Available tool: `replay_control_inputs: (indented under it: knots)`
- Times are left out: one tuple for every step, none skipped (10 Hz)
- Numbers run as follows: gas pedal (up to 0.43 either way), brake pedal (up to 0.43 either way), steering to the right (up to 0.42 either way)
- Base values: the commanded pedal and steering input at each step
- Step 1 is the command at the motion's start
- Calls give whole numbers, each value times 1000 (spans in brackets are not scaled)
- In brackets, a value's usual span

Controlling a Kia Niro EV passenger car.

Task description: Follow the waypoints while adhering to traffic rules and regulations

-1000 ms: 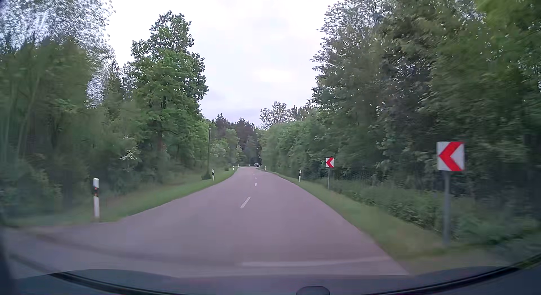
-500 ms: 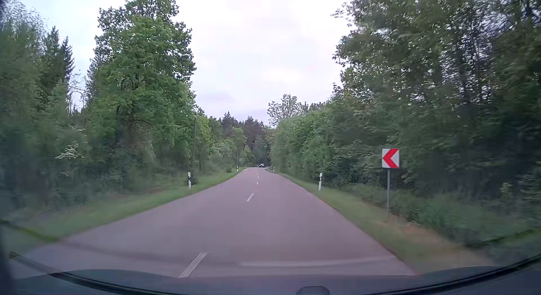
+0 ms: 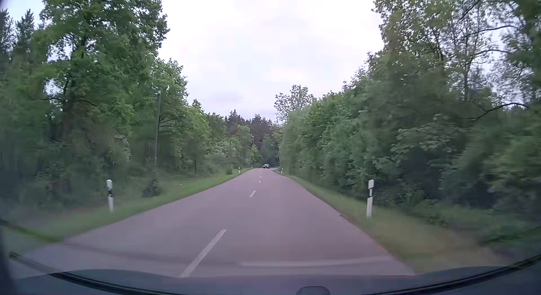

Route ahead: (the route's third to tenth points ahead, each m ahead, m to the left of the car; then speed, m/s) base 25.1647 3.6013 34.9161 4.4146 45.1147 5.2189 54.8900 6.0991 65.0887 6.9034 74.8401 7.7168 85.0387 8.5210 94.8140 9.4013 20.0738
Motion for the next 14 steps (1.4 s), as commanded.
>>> replay_control_inputs:
  knots:
    - [240,0,-16]
    - [240,0,-16]
    - [240,0,-16]
    - [240,0,-16]
    - [240,0,-15]
    - [240,0,-14]
    - [240,0,-14]
    - [240,0,-12]
    - [240,0,-11]
    - [240,0,-11]
    - [240,0,-11]
    - [240,0,-9]
    - [240,0,-7]
    - [240,0,-4]
